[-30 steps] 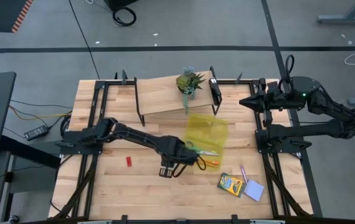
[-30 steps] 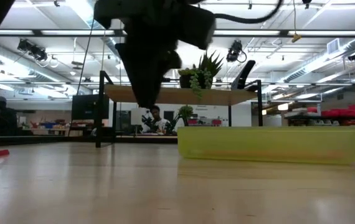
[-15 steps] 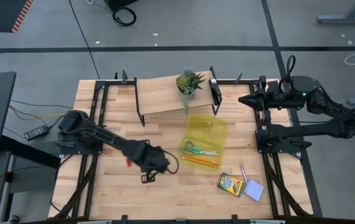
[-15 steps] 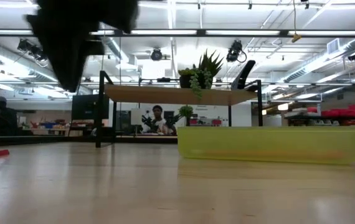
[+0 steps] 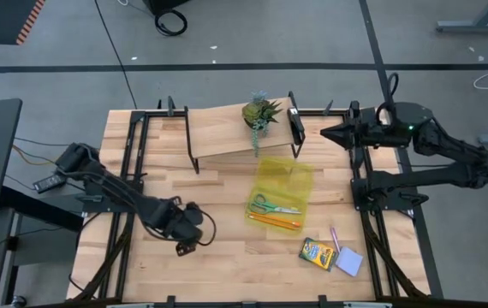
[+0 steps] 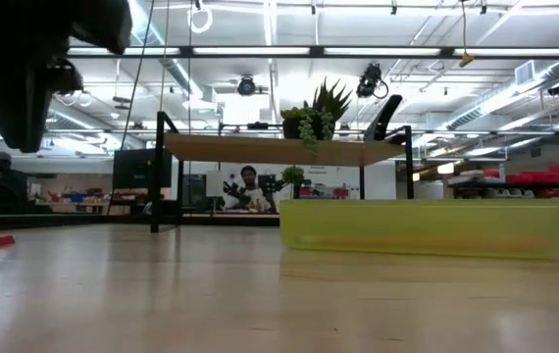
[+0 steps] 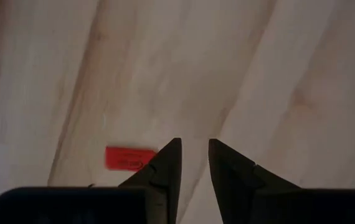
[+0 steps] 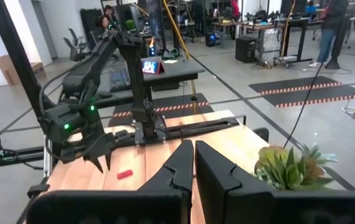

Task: Pack school essentials
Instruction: Put the red eraser into the yellow supply box

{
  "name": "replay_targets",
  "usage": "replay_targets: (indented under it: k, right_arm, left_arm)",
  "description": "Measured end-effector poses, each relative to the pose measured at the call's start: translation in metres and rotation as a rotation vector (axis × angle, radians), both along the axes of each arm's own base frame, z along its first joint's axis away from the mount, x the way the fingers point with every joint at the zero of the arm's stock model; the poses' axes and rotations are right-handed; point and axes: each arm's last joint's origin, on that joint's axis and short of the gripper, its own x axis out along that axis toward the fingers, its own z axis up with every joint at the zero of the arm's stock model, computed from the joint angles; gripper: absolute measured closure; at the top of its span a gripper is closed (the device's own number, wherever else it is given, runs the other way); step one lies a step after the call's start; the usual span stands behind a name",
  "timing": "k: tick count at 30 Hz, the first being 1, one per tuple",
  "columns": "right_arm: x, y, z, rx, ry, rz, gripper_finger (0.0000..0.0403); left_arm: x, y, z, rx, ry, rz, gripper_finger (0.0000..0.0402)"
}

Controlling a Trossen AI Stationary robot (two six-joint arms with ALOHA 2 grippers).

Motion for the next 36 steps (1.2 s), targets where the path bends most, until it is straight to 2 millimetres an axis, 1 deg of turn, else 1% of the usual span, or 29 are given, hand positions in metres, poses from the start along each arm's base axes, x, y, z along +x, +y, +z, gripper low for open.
replay_targets:
  k: [8,12,15,18,21,24,28,34,36]
  right_arm:
    - [0.020,-0.004,-0.003,0.014,0.019,-0.001,0.0380]
    - [0.027,-0.005,-0.002,0.031,0.000,-0.005,0.0380]
    - [0.029,-0.006,-0.002,0.032,-0.002,-0.025,0.0380]
    - [0.030,-0.006,0.000,0.031,-0.016,-0.042,0.0380]
    - [0.030,-0.007,0.002,0.025,-0.022,-0.048,0.0380]
    - [0.030,-0.007,0.002,0.023,-0.025,-0.051,0.0380]
    - [0.029,-0.010,0.002,0.025,-0.026,-0.074,0.0380]
    - [0.028,-0.014,0.002,0.025,-0.026,-0.094,0.0380]
    - [0.028,-0.015,0.002,0.026,-0.026,-0.088,0.0380]
  left_arm:
    - [-0.040,0.006,-0.007,-0.015,-0.022,0.109,0.0318]
    - [-0.060,0.010,-0.012,-0.033,-0.033,0.185,0.0316]
    - [-0.075,0.016,-0.019,-0.035,-0.045,0.303,0.0312]
    - [-0.086,0.022,-0.029,-0.071,-0.067,0.453,0.0311]
    - [-0.091,0.026,-0.037,-0.137,-0.094,0.599,0.0312]
    - [-0.093,0.029,-0.043,-0.167,-0.094,0.744,0.0306]
    - [-0.094,0.029,-0.045,-0.197,-0.100,0.880,0.0275]
    - [-0.093,0.029,-0.045,-0.236,-0.106,1.021,0.0193]
    - [-0.093,0.029,-0.046,-0.252,-0.096,1.078,0.0171]
